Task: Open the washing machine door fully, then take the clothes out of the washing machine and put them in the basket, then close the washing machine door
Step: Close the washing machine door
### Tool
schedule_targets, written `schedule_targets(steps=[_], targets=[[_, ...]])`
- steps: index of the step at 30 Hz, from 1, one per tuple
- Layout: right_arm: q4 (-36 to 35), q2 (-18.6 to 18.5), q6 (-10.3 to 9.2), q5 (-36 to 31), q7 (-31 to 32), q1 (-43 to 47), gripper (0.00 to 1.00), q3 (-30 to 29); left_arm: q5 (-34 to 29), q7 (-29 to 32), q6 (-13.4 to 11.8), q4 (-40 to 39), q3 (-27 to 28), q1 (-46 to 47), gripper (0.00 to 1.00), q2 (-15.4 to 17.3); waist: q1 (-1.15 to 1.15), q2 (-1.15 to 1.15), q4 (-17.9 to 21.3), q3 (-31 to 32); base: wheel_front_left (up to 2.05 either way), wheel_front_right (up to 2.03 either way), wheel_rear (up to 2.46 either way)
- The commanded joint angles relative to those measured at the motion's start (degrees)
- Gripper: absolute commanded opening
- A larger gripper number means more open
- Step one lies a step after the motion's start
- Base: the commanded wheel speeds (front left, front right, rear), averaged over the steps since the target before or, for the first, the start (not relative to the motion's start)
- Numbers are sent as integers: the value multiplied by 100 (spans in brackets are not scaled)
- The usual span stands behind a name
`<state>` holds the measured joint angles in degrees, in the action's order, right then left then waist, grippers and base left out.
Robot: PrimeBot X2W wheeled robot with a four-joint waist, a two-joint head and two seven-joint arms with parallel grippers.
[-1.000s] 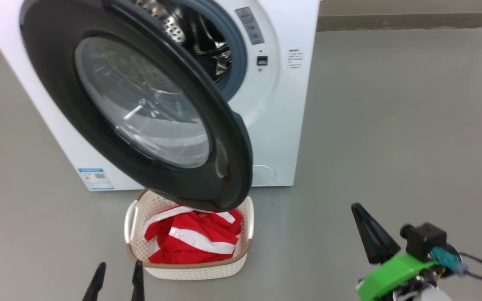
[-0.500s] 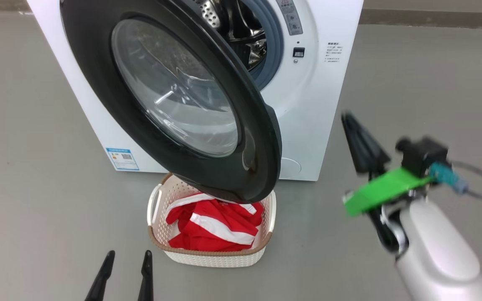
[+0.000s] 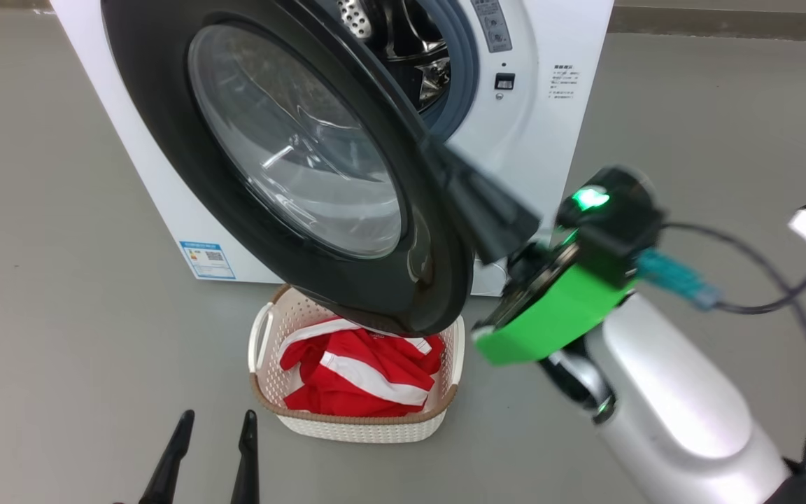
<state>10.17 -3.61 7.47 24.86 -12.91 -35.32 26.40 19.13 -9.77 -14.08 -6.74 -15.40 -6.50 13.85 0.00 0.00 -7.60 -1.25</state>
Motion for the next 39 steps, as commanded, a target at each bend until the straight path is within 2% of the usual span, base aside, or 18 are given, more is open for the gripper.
schedule_targets(steps=[1, 9, 16, 22, 30, 39], targets=[[0, 73, 2, 113, 112, 111, 0, 275, -10, -69, 1, -142, 150, 305, 100, 73, 0, 0, -22, -10, 0, 0, 0], [1038, 73, 2, 467, 191, 341, 0, 931, -1, -114, 28, -100, 82, 394, 100, 48, 0, 0, -91, -97, 0, 0, 0], [2056, 73, 2, 775, -7, -63, 0, 1297, 0, -151, 70, -47, 25, 521, 100, 40, 0, 0, -129, -231, 0, 0, 0], [2564, 73, 2, 1012, -135, -381, 0, 1453, 5, -183, 96, 18, -13, 598, 100, 28, 0, 0, -146, -287, 0, 0, 0], [3046, 73, 2, 1283, -203, -720, 0, 1543, 11, -236, 113, 95, -54, 673, 100, 13, 0, 0, -170, -352, 0, 0, 0], [3140, 73, 2, 1206, -207, -892, 0, 1341, 19, -301, 120, 118, -74, 787, 100, -3, 0, 0, -163, -512, 0, 0, 0]])
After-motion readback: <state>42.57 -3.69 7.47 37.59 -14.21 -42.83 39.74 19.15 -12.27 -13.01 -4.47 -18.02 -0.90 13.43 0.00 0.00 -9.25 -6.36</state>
